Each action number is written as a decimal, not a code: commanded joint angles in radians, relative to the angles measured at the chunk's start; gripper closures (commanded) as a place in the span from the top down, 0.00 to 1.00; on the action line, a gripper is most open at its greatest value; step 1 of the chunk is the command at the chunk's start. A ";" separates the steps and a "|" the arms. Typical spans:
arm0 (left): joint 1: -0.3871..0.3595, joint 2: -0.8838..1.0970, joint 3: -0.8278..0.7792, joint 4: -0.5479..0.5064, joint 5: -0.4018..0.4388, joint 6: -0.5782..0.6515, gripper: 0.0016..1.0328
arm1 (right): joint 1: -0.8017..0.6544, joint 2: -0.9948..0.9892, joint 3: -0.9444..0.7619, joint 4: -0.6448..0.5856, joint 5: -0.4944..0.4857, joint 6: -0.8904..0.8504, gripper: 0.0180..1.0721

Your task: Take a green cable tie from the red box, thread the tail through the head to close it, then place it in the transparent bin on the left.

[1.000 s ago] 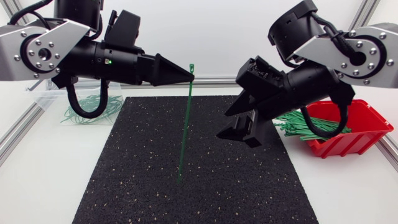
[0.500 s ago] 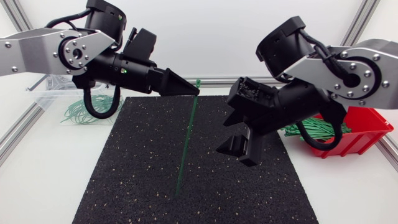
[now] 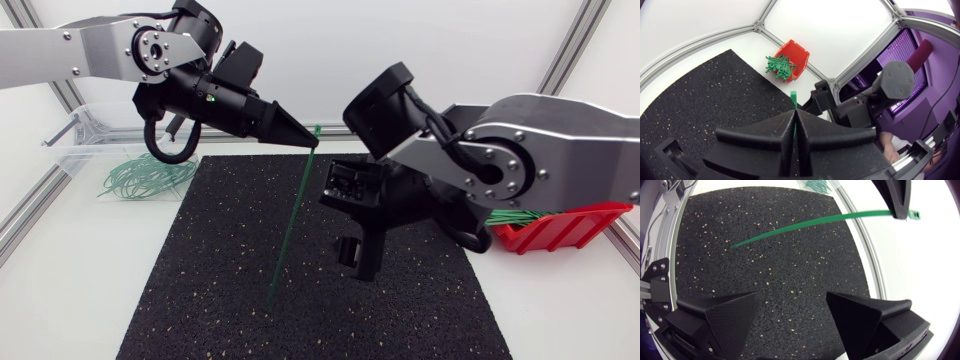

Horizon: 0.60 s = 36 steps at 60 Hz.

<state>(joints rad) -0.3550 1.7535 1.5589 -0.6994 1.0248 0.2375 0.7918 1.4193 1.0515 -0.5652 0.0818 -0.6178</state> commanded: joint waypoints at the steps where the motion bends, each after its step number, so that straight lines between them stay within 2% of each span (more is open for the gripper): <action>1: 0.010 0.020 0.027 -0.014 0.017 0.033 0.03 | 0.044 0.041 -0.027 0.016 0.052 -0.042 0.90; 5: 0.011 0.031 0.024 -0.017 0.017 0.048 0.03 | 0.064 0.052 -0.024 0.031 0.072 -0.068 0.90; 12: 0.013 0.058 0.023 -0.043 0.017 0.105 0.03 | 0.110 0.079 -0.048 0.114 0.167 -0.128 0.90; 18: 0.013 0.069 0.018 -0.041 0.020 0.123 0.03 | 0.133 0.090 -0.064 0.157 0.197 -0.169 0.90; 28: 0.017 0.083 0.018 -0.040 0.066 0.141 0.03 | 0.176 0.115 -0.123 0.311 0.286 -0.278 0.90; 36: 0.016 0.110 0.032 -0.035 0.080 0.141 0.03 | 0.213 0.133 -0.166 0.413 0.319 -0.346 0.90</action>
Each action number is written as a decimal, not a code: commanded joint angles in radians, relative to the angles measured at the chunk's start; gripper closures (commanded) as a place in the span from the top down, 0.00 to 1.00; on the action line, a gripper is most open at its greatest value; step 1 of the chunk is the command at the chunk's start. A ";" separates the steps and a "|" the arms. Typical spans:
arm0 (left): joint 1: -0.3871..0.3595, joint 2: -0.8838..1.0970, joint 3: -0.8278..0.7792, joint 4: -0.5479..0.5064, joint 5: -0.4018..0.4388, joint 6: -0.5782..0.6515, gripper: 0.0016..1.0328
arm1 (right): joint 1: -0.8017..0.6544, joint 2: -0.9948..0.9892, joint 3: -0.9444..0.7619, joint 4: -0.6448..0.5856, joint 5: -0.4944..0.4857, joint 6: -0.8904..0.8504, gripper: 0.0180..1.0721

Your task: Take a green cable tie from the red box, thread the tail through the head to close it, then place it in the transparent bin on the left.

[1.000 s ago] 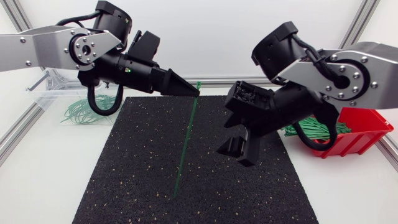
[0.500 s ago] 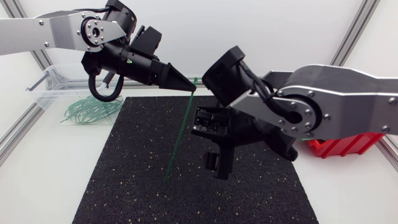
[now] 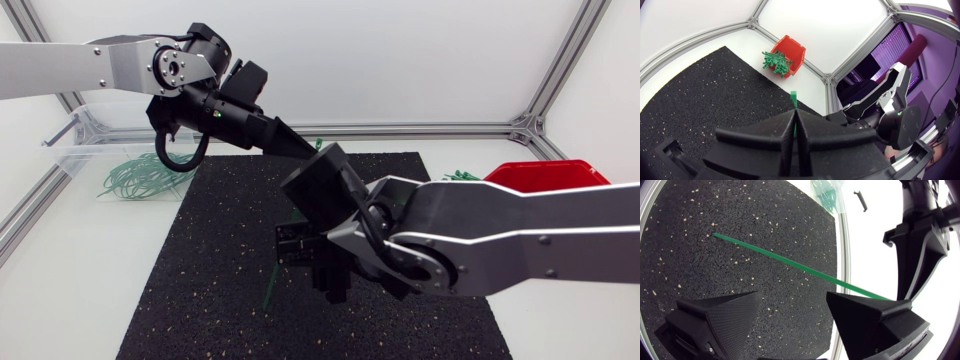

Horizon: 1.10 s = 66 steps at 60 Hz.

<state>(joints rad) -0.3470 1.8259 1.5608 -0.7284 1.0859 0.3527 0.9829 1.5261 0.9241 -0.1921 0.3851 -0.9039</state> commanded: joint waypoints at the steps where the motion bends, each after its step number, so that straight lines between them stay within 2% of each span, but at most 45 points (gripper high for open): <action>1: 0.008 0.042 0.035 -0.006 0.020 0.026 0.03 | 0.025 0.028 -0.042 0.048 0.017 -0.066 0.90; 16: 0.040 0.084 0.081 -0.012 0.092 -0.018 0.03 | 0.062 0.106 -0.099 0.210 0.028 -0.147 0.90; 28: 0.034 0.084 0.081 -0.037 0.106 -0.024 0.03 | 0.091 0.180 -0.131 0.404 0.051 -0.236 0.89; 35: 0.040 0.085 0.076 -0.055 0.120 -0.026 0.03 | 0.096 0.220 -0.157 0.557 0.069 -0.300 0.89; 45: 0.059 0.110 0.085 -0.060 0.126 -0.035 0.03 | 0.106 0.215 -0.183 0.611 0.083 -0.332 0.89; 66: 0.060 0.164 0.134 -0.078 0.126 -0.093 0.03 | 0.149 0.197 -0.212 0.646 0.097 -0.386 0.89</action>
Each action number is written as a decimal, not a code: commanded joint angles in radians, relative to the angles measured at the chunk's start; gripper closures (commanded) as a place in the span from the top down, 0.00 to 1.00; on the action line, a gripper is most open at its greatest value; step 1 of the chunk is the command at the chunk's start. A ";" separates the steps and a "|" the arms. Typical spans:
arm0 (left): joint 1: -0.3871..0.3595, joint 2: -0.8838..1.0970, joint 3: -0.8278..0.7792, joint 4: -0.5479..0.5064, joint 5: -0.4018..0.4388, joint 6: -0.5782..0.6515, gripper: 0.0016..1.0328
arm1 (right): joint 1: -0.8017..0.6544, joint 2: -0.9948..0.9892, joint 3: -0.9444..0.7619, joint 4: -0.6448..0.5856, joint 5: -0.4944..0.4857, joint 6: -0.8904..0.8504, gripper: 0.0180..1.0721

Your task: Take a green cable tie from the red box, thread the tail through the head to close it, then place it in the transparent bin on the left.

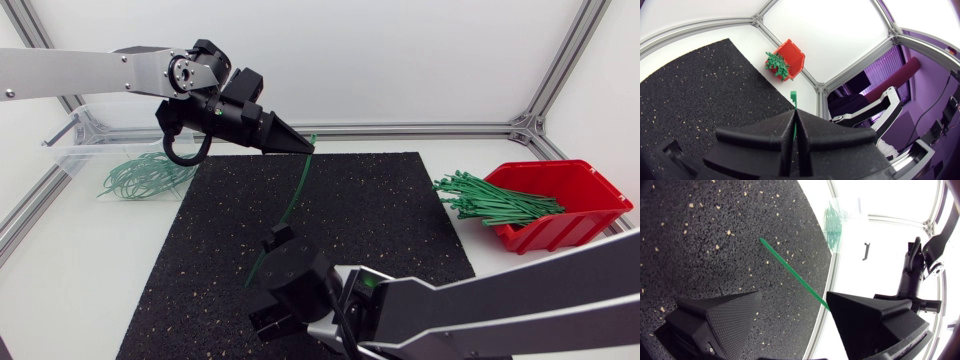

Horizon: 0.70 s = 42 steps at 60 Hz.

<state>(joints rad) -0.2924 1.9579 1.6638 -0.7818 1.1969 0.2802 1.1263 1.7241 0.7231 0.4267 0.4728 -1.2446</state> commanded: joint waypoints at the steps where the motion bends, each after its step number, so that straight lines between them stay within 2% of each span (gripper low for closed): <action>1: 0.006 0.032 0.031 -0.027 0.015 -0.019 0.03 | 0.004 0.002 -0.011 0.030 0.009 -0.047 0.89; 12: 0.006 0.026 0.030 -0.079 0.015 0.008 0.03 | -0.010 0.121 0.012 0.172 0.010 -0.127 0.89; 23: 0.018 0.029 0.031 -0.082 0.015 0.010 0.03 | -0.014 0.167 0.038 0.201 0.009 -0.145 0.89; 32: 0.029 0.058 0.051 -0.083 0.015 0.011 0.03 | -0.005 0.163 0.035 0.202 0.015 -0.154 0.80; 42: 0.033 0.082 0.073 -0.093 0.015 0.011 0.03 | -0.003 0.155 0.032 0.204 0.018 -0.156 0.60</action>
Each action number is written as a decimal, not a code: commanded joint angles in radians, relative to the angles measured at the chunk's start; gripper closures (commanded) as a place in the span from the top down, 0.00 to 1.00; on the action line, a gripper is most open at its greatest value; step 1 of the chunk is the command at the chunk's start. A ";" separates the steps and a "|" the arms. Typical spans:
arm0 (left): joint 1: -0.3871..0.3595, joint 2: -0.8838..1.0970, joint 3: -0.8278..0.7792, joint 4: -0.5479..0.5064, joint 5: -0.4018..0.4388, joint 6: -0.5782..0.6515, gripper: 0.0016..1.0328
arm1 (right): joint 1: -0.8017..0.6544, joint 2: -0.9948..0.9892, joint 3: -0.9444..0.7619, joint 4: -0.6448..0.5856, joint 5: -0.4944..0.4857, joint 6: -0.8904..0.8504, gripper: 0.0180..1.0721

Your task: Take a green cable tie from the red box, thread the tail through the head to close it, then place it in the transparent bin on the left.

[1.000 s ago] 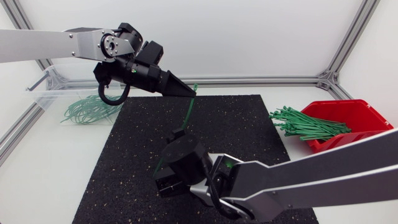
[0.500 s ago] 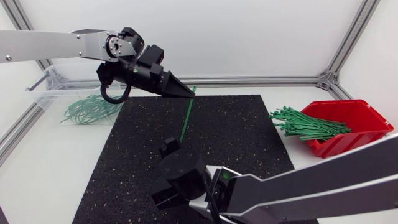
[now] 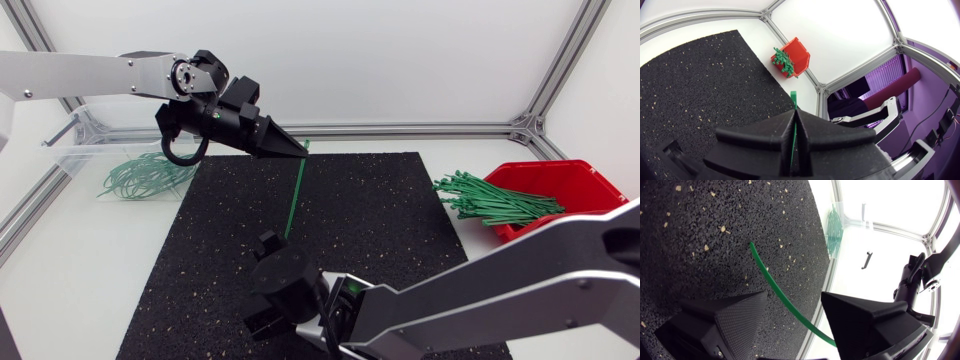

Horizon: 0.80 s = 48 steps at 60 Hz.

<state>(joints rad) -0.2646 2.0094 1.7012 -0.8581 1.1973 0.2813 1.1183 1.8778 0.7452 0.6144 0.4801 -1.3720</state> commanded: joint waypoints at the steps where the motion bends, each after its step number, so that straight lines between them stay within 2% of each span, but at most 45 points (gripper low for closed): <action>1: 0.008 0.034 0.038 -0.018 0.015 0.010 0.03 | 0.005 -0.002 0.011 0.016 0.011 -0.029 0.55; 3: 0.011 0.038 0.043 -0.018 0.015 0.010 0.03 | 0.005 -0.006 0.013 0.016 0.011 -0.029 0.46; 5: 0.015 0.045 0.049 -0.021 0.015 0.010 0.03 | 0.006 -0.009 0.013 0.016 0.011 -0.029 0.43; 36: 0.033 0.071 0.090 -0.052 0.022 0.019 0.03 | 0.026 -0.014 0.077 -0.012 0.008 -0.018 0.38; 48: 0.039 0.071 0.092 -0.076 0.028 0.044 0.03 | 0.023 -0.046 0.117 -0.082 0.002 0.027 0.36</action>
<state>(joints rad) -0.2398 2.0624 1.7626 -0.9138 1.2018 0.2932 1.1374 1.8626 0.8337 0.5659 0.4789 -1.3670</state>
